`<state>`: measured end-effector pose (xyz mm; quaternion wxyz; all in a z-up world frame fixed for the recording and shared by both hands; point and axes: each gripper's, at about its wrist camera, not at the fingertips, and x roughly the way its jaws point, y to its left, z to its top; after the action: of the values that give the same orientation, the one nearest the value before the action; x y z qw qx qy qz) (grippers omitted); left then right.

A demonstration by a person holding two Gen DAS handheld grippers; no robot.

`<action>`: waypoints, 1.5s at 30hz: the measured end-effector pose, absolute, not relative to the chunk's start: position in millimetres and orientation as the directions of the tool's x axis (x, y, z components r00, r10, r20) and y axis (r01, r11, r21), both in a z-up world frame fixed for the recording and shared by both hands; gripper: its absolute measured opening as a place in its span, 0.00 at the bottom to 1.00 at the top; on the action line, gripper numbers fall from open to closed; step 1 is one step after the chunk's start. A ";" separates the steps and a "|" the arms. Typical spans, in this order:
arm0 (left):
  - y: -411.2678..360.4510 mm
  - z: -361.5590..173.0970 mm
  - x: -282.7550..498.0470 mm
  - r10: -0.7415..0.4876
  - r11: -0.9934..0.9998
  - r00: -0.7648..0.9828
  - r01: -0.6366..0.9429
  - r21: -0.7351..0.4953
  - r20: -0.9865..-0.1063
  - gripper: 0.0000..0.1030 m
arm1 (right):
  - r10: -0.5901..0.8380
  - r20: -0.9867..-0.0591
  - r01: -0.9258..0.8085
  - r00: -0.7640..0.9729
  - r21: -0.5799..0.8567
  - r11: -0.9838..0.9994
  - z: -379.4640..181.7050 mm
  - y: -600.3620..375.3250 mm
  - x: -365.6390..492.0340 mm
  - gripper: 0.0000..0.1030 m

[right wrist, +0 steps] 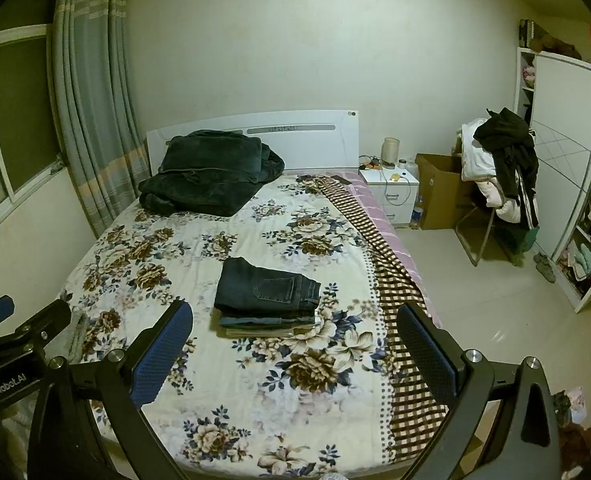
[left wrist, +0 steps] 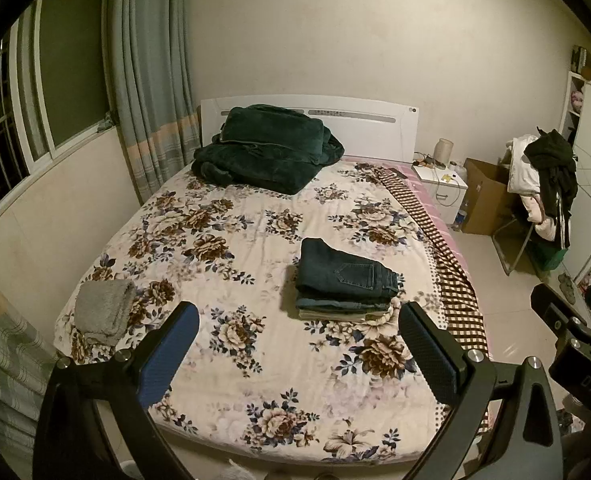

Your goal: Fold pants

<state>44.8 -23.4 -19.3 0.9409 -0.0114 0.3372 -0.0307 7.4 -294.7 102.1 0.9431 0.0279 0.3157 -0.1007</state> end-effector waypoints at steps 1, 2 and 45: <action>-23.8 -19.6 46.4 -0.063 0.998 0.772 0.049 -0.040 -0.632 0.99 | -0.174 -0.601 0.207 0.780 -0.014 0.978 102.0 -294.7 7.4 1.00; -23.7 -19.3 45.2 -0.064 0.998 0.772 0.050 -0.040 -0.632 0.99 | -0.174 -0.601 0.208 0.780 -0.012 0.978 102.0 -294.7 7.1 1.00; -25.7 -19.4 41.8 -0.060 0.998 0.772 0.041 -0.045 -0.633 0.99 | -0.168 -0.603 0.203 0.780 -0.011 0.979 100.4 -295.9 7.4 1.00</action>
<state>41.8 -25.7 -19.4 0.9411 -0.0145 0.3369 -0.0269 7.4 -295.9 100.4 0.9429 0.0270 0.3170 -0.0984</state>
